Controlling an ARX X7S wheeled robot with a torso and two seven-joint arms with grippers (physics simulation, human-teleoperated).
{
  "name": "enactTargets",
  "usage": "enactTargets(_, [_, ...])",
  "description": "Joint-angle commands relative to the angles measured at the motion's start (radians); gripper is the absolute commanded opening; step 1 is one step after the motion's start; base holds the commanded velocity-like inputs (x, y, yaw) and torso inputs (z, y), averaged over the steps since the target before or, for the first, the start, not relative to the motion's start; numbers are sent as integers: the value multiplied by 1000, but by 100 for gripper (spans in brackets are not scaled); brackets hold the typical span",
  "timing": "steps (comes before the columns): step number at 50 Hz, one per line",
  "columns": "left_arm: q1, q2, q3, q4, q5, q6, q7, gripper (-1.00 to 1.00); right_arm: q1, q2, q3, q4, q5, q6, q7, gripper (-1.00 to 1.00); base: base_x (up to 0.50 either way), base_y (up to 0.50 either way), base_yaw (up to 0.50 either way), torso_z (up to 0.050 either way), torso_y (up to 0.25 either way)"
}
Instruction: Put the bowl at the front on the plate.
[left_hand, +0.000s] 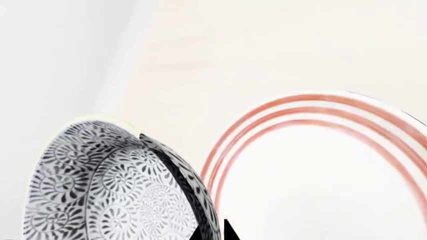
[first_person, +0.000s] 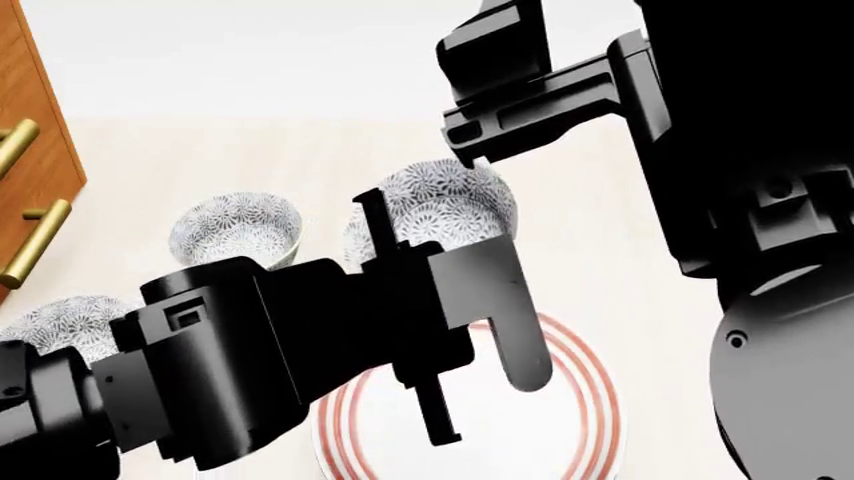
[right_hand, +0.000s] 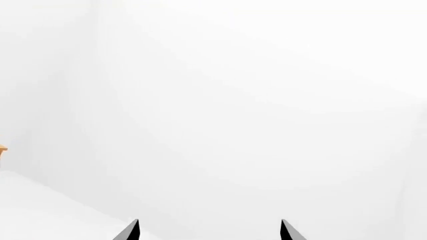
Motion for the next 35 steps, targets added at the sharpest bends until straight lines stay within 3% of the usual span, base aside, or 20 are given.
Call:
enactTargets(1, [-27,20,84,-73,-19,50,5,-100,11,-2,1,-11,10,19,11,100,0,0,0,0,0])
enactTargets(17, [10,20,84,-83,39,66,66,-100,22,-1,-6,-10,23,35,18,100,0,0,0,0,1])
enactTargets(35, [49,20,84,-61,49,98,59,-100,20,7,-9,-1,28,22,23,100,0,0,0,1,0])
